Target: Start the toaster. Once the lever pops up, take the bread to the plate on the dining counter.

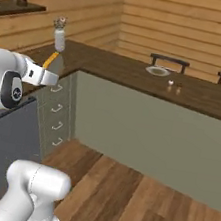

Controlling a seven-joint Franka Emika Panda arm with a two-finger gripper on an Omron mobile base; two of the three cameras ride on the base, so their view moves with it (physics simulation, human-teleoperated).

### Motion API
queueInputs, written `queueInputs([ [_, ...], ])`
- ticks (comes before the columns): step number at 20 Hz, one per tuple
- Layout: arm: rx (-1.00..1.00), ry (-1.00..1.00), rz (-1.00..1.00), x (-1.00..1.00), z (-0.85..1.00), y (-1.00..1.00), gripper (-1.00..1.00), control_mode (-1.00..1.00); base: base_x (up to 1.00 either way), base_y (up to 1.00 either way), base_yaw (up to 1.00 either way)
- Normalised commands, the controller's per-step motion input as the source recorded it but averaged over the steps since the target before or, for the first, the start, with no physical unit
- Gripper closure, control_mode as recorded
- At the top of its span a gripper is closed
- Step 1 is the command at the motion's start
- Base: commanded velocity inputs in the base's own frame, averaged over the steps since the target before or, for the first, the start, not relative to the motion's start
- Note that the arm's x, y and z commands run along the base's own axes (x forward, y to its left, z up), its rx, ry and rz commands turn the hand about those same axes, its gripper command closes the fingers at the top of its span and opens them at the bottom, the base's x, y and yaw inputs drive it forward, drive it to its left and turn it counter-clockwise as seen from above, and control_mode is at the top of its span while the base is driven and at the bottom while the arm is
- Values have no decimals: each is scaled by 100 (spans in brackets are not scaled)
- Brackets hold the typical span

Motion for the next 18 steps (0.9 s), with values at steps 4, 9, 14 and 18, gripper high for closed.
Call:
queueInputs([
  [4, 0, 0, 0, 0, 0, 0, 100, 100, 6, -47, -95],
  [9, 0, 0, 0, 0, 0, 0, 100, 100, 62, -94, -66],
  [14, 0, 0, 0, 0, 0, 0, 100, 100, 100, -69, -17],
  [18, 0, 0, 0, 0, 0, 0, 100, 100, 100, 14, 38],
])
